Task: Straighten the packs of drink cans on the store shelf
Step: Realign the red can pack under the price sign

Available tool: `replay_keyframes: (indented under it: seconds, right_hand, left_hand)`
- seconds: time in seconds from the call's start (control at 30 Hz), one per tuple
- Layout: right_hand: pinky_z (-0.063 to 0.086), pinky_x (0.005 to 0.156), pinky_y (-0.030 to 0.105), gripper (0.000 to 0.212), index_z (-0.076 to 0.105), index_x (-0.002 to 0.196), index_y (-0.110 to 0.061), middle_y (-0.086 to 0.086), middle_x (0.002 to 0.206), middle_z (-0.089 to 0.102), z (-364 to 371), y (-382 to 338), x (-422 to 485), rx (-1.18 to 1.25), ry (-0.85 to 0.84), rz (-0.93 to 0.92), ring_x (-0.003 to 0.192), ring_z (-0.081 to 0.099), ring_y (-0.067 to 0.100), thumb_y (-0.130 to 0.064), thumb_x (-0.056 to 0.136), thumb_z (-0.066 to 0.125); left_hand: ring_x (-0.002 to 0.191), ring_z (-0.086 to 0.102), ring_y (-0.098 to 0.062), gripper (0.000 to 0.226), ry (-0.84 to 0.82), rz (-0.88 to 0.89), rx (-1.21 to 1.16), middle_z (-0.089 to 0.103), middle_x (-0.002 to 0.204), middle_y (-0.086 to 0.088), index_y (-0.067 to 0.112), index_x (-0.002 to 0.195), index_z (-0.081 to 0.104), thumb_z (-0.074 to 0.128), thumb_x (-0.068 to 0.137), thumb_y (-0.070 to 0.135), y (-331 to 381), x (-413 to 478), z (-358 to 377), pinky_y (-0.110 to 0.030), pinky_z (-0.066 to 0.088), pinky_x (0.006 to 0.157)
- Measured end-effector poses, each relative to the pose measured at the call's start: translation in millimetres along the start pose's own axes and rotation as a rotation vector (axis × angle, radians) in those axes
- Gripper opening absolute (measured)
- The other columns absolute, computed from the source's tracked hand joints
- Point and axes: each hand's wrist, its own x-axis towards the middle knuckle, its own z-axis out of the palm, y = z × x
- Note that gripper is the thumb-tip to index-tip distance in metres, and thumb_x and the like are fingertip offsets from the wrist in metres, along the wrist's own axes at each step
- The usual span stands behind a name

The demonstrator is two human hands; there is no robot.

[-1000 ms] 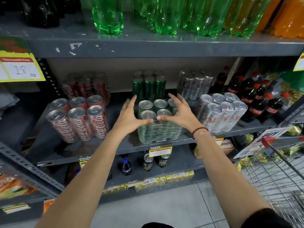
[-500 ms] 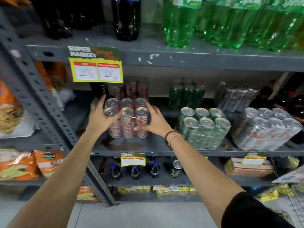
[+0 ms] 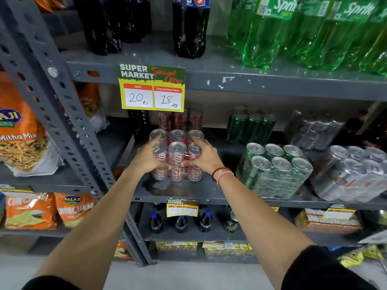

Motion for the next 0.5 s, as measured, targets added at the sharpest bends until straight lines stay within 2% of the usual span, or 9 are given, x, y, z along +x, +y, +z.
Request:
replay_keyframes:
  seconds: [0.33,0.5]
  right_hand:
    - [0.036,0.111,0.048,0.103,0.037,0.141,-0.038,0.005,0.148,0.040,-2,2,-34,-0.027,0.000,-0.037,0.133,0.042,0.031,-0.047,0.053,0.088]
    - [0.036,0.111,0.047,0.103,0.036,0.142,-0.037,0.006,0.149,0.039,-3,1,-48,-0.019,-0.001,-0.041,0.134,0.042,0.031,-0.046,0.054,0.088]
  left_hand:
    - [0.133,0.042,-0.026,0.114,0.021,0.025,0.022,0.049,0.142,-0.009,0.035,0.144,0.029,0.091,0.049,0.021,1,-35,2,-0.039,0.034,0.110]
    - [0.135,0.040,-0.026,0.116,0.010,0.015,0.048,0.049,0.142,-0.009,0.035,0.145,0.028,0.092,0.048,0.026,0,-48,1,-0.042,0.033,0.112]
